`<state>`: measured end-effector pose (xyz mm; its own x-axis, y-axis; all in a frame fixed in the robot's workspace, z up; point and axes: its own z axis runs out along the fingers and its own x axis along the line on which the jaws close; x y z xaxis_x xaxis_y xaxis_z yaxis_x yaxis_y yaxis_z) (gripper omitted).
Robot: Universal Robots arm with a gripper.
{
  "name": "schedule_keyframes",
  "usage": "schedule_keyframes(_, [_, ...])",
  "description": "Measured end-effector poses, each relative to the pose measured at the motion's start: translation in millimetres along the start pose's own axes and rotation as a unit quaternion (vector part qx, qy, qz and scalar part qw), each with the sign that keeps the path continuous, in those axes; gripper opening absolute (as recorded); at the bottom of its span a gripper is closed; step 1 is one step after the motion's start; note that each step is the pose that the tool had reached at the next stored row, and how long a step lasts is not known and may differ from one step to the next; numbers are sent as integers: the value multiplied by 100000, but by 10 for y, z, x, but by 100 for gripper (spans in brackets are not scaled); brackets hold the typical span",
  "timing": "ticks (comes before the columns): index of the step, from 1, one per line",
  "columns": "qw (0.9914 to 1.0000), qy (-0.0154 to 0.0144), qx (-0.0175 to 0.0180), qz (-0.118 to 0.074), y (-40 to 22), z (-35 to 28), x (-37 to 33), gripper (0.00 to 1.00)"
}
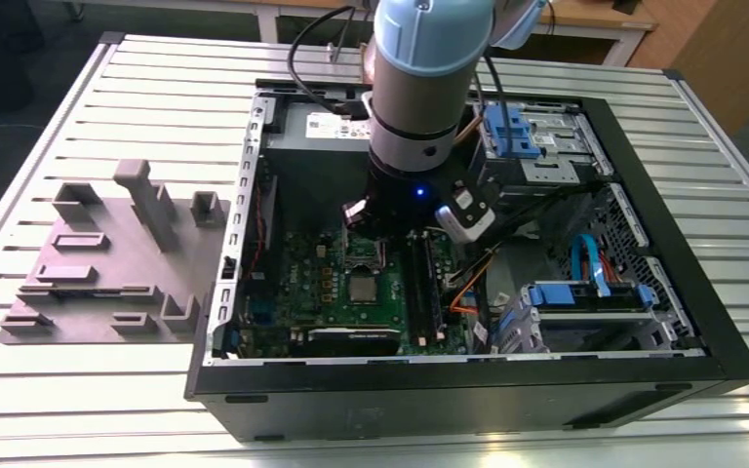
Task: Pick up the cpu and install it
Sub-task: 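Close the cpu cover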
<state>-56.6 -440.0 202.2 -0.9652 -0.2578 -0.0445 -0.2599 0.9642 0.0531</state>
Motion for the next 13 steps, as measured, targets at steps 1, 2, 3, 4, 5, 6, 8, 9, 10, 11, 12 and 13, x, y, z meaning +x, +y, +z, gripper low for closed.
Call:
schedule_keyframes(1, [100000, -2, -2, -1, 4, 4, 5, 10])
schedule_keyframes(2, [100000, -1, 2, -3, 6, 7, 10, 10])
schedule_keyframes(3, [100000, 5, 7, -7, 8, 10, 16, 10])
schedule_keyframes(4, [100000, 5, 13, -8, 10, 13, 24, 10])
schedule_keyframes(5, [100000, 5, 9, -5, 12, 14, 28, 10])
schedule_keyframes(6, [100000, 3, 5, -8, 13, 16, 30, 10])
schedule_keyframes(8, [100000, 2, 4, -14, 13, 21, 31, 10])
schedule_keyframes(9, [100000, 4, 7, -11, 13, 21, 32, 10])
schedule_keyframes(10, [100000, 6, 9, -8, 13, 21, 32, 10])
schedule_keyframes(11, [100000, 4, 5, -8, 13, 22, 32, 10])
schedule_keyframes(12, [100000, -28, -33, -2, 14, 23, 36, 10])
schedule_keyframes(13, [100000, -125, -77, -8, 17, 23, 45, 10])
